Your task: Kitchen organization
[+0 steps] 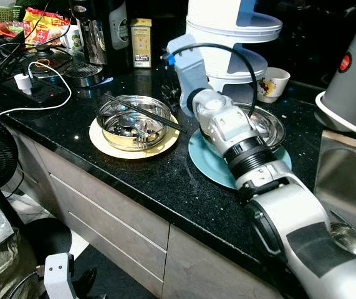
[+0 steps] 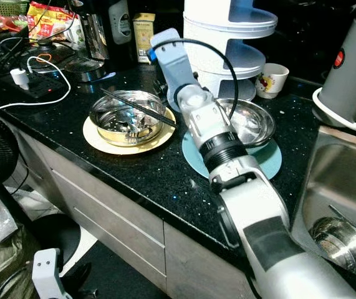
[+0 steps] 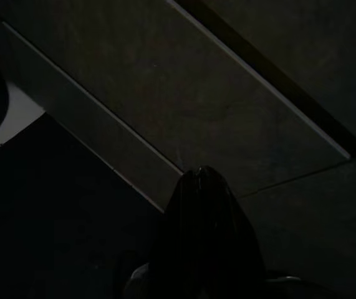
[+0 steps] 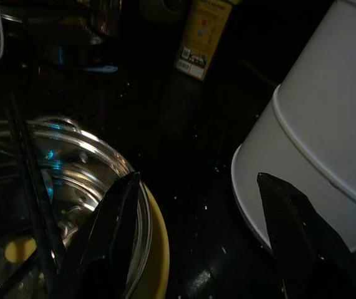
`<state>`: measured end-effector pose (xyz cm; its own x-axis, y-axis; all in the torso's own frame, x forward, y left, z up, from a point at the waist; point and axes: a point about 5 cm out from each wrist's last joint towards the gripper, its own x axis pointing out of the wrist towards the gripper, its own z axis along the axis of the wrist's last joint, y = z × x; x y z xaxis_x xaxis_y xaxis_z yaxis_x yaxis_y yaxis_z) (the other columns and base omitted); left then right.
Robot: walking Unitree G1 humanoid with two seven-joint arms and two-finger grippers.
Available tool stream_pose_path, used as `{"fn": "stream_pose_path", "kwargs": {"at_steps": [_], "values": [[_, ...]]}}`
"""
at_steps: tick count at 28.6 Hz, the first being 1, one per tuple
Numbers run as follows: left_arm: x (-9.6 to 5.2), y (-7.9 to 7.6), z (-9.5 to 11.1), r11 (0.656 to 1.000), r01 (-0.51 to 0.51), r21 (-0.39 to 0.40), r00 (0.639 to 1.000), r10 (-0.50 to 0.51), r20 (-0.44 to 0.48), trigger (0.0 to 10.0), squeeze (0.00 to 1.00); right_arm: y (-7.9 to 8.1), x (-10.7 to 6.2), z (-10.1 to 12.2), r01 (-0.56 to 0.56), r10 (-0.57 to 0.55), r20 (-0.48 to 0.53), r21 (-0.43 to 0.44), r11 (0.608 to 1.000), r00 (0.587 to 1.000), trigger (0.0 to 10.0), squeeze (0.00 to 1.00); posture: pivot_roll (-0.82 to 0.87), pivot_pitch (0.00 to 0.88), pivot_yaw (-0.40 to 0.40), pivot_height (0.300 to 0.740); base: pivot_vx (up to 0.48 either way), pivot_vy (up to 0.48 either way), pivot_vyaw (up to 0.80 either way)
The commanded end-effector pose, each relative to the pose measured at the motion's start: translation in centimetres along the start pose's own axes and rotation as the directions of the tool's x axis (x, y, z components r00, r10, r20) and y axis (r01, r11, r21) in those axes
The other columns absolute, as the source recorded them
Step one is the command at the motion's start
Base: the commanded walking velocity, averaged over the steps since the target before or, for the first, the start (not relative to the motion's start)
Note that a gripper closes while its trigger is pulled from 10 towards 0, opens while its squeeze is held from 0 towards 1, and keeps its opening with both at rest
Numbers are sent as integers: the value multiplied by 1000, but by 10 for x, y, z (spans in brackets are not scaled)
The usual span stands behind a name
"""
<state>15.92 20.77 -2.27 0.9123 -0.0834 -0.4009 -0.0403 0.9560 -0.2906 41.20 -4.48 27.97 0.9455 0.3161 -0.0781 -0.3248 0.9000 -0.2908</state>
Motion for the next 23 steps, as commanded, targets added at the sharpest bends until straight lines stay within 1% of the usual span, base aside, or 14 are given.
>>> {"fn": "stream_pose_path", "kwargs": {"at_steps": [1, 3, 4, 10, 14, 18, 23], "values": [[-2, 0, -1, 1000, -7, 5, 1000, 7, 3, 10000, 0, -2, 1, 2, 16, -16, 0, -16, 1000, 1000, 10000, 0, 129, 0, -80, 740, 0, 0, 0], [-2, -1, -1, 1000, -10, 5, 1000, 10, 6, 10000, 0, -3, 2, 0, 37, -37, -11, -51, 998, 999, 10000, 0, 135, 0, -86, 740, 0, 0, 0], [-3, -2, -1, 1000, -12, 5, 1000, 12, 8, 10000, 0, -6, 3, -2, 59, -60, -16, -78, 995, 998, 10000, 0, 137, 0, -85, 740, 0, 0, 0], [-6, -4, -2, 1000, -12, 4, 1000, 11, 10, 10000, 0, -24, 3, -8, 125, -128, -29, -86, 988, 991, 10000, 0, 136, 0, -86, 740, 0, 0, 0], [-7, -5, -2, 1000, -12, 4, 1000, 12, 11, 10000, 0, -25, 3, -9, 129, -132, -34, -87, 988, 991, 10000, 0, 136, 0, -87, 740, 0, 0, 0], [-14, -6, -3, 1000, -15, 2, 1000, 15, 13, 10000, 0, -23, 4, -18, 114, -123, -75, -118, 986, 990, 10000, 0, 124, 0, -87, 740, 0, 0, 0], [-18, -8, -5, 1000, -15, -1, 1000, 15, 11, 10000, 0, -22, 3, -27, 101, -115, -114, -125, 987, 987, 10000, 0, 120, 0, -91, 740, 0, 0, 0]]}}
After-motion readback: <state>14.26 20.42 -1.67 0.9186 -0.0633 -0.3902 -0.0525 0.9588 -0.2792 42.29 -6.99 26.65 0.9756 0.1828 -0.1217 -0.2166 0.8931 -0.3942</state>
